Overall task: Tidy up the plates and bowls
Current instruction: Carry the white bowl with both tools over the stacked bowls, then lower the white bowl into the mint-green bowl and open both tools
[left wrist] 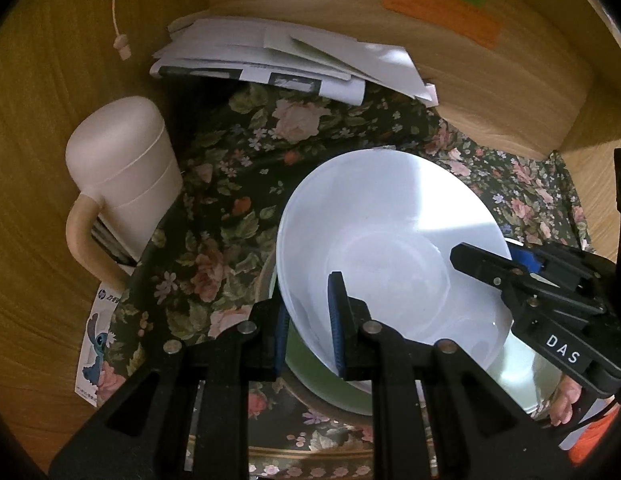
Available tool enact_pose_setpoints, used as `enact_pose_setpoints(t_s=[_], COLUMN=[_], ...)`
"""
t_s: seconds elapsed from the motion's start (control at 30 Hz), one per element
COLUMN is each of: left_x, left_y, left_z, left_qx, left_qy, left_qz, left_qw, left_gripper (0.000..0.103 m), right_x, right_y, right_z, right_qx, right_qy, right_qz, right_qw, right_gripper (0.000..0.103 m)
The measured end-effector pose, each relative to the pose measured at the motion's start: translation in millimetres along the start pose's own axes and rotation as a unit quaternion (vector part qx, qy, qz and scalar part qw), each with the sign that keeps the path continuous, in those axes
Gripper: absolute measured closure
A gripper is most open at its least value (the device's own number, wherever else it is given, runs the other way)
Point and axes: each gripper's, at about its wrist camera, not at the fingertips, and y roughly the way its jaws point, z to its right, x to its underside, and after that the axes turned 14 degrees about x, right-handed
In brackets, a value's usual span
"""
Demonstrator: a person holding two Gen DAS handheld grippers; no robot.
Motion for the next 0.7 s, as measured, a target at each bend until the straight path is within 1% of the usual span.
enact_pose_setpoints(t_s=[0.33,0.5,0.63,0.7], left_x=[1.9,2.9,3.3,3.5], left_y=[6.1,12.3,11.9,11.1], left_z=[-4.8,-4.1,-1.7,0.5], left_qx=[0.003,0.005,0.002,-0.006], left_qy=[-0.003,-0.002,0.003,0.008], left_qz=[-0.011,-0.020,-0.016,-0.007], left_qw=[0.9999,0.9998,0.9999,0.9999], left_gripper=[0.085,0.085,0.085,0.085], right_x=[-1.0,1.5,3.7,4.4], right_y=[2.9,5.1,6.5,6.9], right_z=[-4.0,-6.1,-5.6,-5.8], right_qx=[0.005,0.017,0.014,0.011], right_qy=[-0.007,-0.021,-0.028,-0.032], right_qz=[-0.001,-0.001,-0.005,-0.007], right_qw=[1.000,1.000,0.999,0.999], right_gripper=[0.082,0.078,0.074,0.072])
